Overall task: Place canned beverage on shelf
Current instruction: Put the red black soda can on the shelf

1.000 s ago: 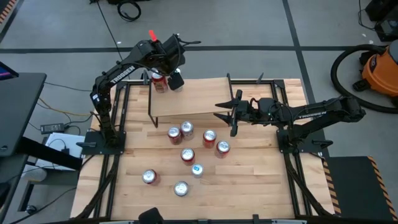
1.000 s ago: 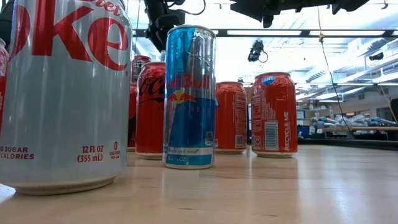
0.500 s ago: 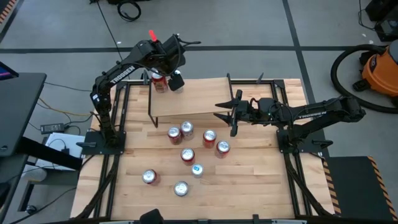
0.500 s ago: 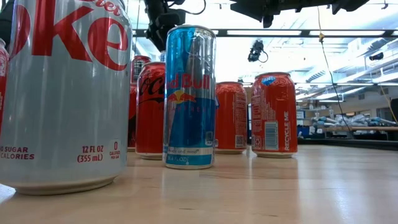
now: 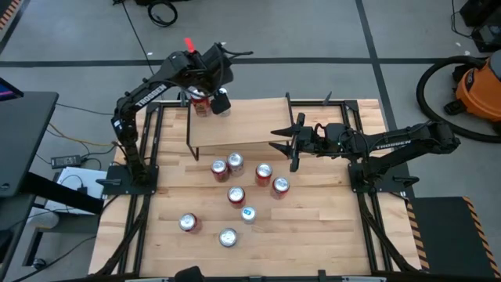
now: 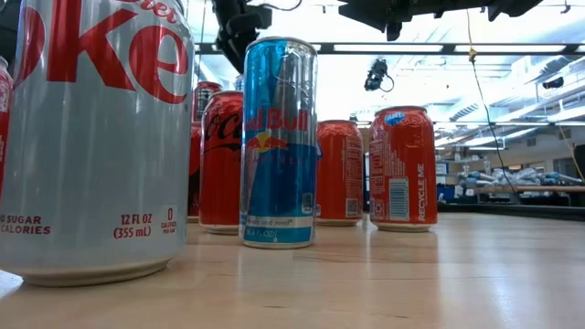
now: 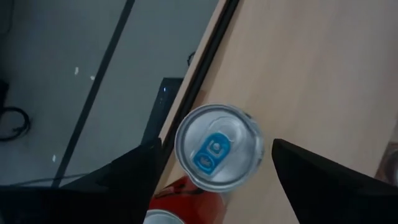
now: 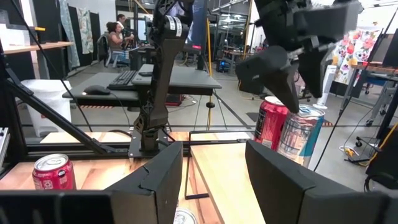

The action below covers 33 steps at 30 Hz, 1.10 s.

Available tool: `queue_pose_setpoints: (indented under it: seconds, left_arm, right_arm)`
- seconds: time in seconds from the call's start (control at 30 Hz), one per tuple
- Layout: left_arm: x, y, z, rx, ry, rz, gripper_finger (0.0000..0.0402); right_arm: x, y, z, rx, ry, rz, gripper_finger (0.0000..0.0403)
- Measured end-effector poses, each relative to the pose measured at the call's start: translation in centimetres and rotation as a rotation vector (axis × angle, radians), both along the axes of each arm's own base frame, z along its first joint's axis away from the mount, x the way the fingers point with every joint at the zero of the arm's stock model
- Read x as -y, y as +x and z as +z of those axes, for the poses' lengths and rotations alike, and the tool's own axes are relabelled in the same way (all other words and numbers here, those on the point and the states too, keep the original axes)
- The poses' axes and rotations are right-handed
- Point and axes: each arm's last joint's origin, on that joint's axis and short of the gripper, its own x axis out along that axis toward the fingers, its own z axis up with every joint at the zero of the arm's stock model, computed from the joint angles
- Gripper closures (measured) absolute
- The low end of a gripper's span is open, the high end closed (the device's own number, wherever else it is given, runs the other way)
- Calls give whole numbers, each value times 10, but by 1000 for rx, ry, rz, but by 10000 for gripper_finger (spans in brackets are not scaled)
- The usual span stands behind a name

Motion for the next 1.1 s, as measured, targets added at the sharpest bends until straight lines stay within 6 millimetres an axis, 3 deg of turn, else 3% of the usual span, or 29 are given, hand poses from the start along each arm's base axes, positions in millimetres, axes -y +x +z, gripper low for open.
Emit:
queue_pose_setpoints:
  seconds: [0.27, 0.5, 0.83, 1.0, 1.1]
  left_arm:
    - [24, -4, 16, 46, 33, -76, 86]
    - [84, 14, 18, 81, -86, -308, 86]
    - [184, 34, -3, -30, -170, -569, 86]
    - [221, 42, -31, -63, -205, -614, 86]
    - [241, 42, -58, -144, -226, -639, 86]
  right_arm:
    - [0, 0, 0, -1, -2, 0, 218]
    - [0, 0, -1, -7, -6, 0, 218]
    - [1, 0, -6, -69, -30, -45, 218]
    - [1, -1, -8, -90, -24, -49, 218]
    - [-2, -1, -9, -104, -18, -39, 218]
